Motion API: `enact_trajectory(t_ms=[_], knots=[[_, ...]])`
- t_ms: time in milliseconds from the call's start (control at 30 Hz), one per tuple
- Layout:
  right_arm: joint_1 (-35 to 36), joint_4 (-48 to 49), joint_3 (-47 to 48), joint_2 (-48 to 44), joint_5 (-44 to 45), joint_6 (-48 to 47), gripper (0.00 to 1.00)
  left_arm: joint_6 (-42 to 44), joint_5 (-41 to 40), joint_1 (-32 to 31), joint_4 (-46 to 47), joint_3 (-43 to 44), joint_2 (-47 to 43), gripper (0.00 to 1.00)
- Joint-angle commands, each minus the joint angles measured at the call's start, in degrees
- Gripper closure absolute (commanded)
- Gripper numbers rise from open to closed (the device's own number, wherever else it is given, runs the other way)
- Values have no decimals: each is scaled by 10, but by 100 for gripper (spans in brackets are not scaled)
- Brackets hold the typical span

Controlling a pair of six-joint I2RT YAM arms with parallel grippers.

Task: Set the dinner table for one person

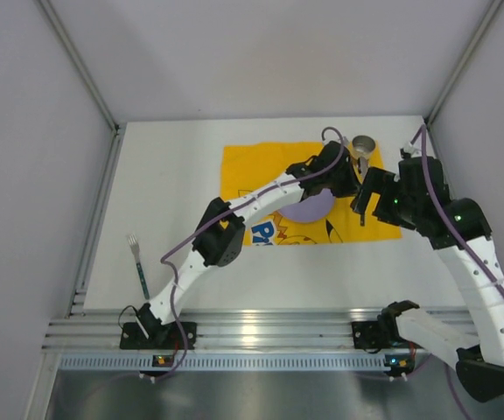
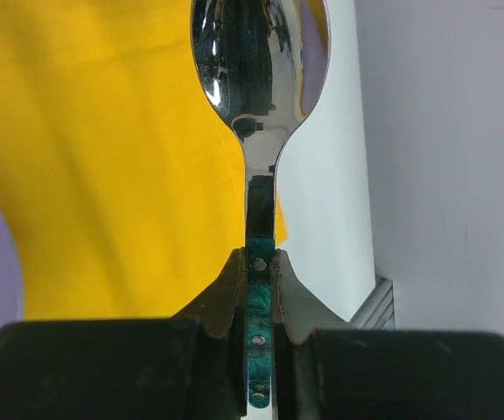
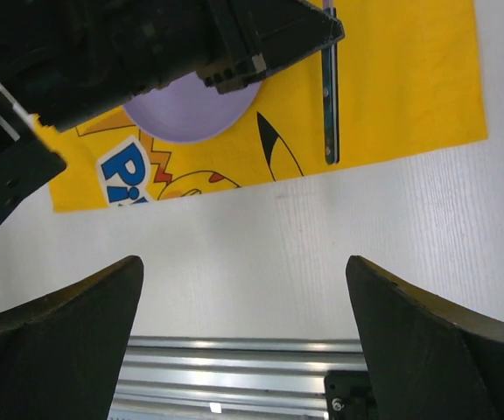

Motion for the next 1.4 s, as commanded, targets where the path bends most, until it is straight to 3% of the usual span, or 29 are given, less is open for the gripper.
enact_trajectory(t_ms=[0, 267, 533, 633, 667, 833, 1100, 1200, 1267, 1300, 1367], knots=[[-6, -73, 15, -32, 28, 12, 0, -71, 9, 18, 45, 61, 75, 100], [-7, -131, 3, -90, 43, 12, 0, -61, -41, 19, 59, 81, 109, 100], [-7, -122, -22, -89, 31, 8, 0, -40, -17, 23, 52, 94, 132, 100], [-7, -115, -26, -84, 26, 4, 0, -33, -13, 24, 57, 85, 126, 87], [-7, -113, -26, -81, 23, 4, 0, -33, -11, 24, 59, 86, 122, 79], [-6, -101, -27, -75, 17, 5, 0, -43, -3, 30, 84, 86, 104, 60], [-7, -81, -25, -74, 13, 12, 0, -64, 48, 37, 110, 76, 23, 57], [-7, -64, -20, -69, 11, 12, 0, -15, 66, 58, 70, 25, -75, 52], [-7, -51, -20, -61, 3, 11, 0, 31, 61, 93, 44, -86, -177, 43], [-7, -37, -22, -57, -7, 11, 0, 45, 34, 107, 4, -175, -214, 41], [-7, -20, -27, -39, -19, 11, 0, 86, -4, 157, -38, -268, -320, 39]])
